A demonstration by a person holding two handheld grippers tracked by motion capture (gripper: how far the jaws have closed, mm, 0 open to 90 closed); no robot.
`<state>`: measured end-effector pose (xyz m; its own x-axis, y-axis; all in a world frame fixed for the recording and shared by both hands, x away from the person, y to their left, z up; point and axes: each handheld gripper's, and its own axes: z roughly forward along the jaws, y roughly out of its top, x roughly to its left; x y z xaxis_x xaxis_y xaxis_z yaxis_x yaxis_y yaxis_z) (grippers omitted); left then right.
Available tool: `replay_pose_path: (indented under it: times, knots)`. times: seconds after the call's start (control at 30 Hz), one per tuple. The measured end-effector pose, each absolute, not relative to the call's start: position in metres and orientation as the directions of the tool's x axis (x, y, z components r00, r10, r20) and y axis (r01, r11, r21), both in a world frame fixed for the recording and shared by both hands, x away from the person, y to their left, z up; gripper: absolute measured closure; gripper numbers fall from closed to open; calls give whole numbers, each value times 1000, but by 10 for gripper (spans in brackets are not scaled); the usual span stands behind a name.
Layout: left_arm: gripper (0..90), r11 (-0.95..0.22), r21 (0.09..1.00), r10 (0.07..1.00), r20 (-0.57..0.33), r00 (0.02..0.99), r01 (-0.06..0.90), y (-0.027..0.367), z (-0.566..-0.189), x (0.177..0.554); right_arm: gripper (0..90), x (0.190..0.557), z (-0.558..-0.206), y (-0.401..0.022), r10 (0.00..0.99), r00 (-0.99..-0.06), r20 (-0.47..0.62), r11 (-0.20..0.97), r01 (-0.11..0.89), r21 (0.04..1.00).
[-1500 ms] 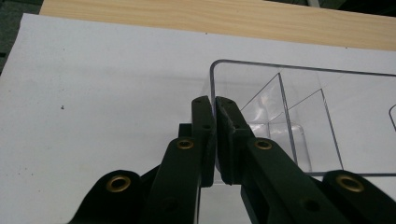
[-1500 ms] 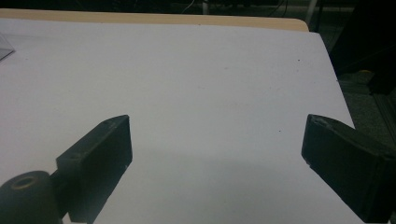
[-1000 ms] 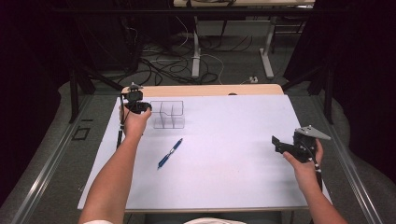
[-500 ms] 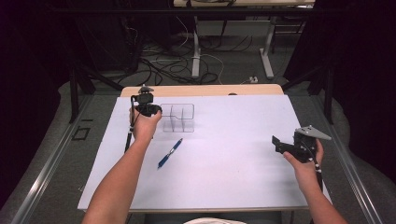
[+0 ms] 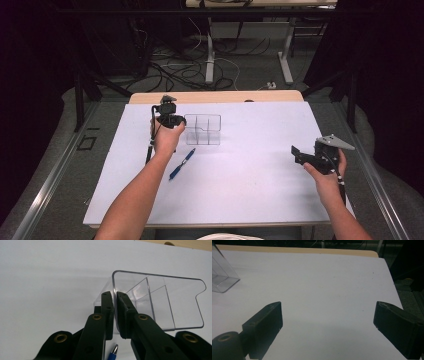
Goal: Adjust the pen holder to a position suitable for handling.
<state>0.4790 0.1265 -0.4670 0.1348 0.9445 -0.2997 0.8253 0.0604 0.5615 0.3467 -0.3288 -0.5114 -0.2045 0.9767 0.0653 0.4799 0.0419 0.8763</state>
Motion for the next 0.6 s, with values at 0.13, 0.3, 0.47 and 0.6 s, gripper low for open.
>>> replay_pose_path:
  times: [0.13, 0.3, 0.47, 0.6]
  knots:
    - [848, 46, 558, 939, -307, 155, 829, 124, -467, 476, 83, 347, -511, -329, 976, -206, 66, 43, 484, 874]
    - [844, 25, 566, 938, -298, 176, 824, 119, -467, 474, 83, 347, -511, -328, 976, -203, 73, 36, 485, 874]
    - [843, 25, 568, 935, -303, 181, 822, 118, -468, 475, 83, 347, -511, -328, 977, -202, 71, 37, 486, 873]
    - [840, 28, 568, 933, -311, 183, 823, 120, -468, 476, 83, 348, -512, -329, 976, -208, 67, 41, 477, 878]
